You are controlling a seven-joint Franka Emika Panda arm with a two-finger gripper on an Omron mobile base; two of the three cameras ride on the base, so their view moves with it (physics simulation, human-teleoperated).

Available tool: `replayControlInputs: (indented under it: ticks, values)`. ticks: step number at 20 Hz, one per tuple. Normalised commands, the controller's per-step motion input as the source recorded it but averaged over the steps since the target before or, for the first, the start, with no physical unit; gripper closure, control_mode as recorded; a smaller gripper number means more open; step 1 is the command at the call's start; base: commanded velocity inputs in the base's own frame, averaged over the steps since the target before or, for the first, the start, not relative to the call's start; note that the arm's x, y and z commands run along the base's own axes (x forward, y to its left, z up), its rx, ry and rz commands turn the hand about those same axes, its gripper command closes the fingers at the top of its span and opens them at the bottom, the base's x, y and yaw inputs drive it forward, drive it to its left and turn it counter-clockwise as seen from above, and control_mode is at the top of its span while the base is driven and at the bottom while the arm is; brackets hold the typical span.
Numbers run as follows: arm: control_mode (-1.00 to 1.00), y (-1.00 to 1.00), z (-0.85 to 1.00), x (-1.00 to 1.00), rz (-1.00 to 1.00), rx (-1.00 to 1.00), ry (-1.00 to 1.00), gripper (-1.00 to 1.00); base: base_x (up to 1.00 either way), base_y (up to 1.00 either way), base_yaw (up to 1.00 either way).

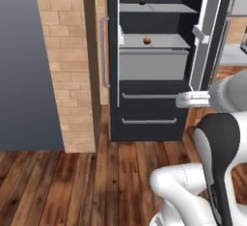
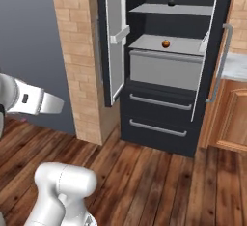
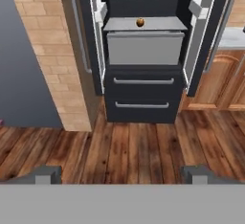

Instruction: Pick up the orange and tangerine from the fridge and place one fruit on each plate on the dining counter.

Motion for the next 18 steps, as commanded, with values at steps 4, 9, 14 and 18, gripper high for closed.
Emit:
replayControlInputs:
  ticks: [4,9,14,18]
  values:
    - [1.0,0.0,0.0,0.0,0.0,0.0,0.0,-1.0,0.44,-0.58,-0.01]
    - [1.0,0.0,0.0,0.0,0.0,0.0,0.0,-1.0,0.9,-0.05,-0.01]
    - [1.0,0.0,0.0,0.0,0.0,0.0,0.0,-1.0,1.0,0.0,0.0]
    - [1.0,0.0,0.0,0.0,0.0,0.0,0.0,-1.0,0.86,0.0,-0.06]
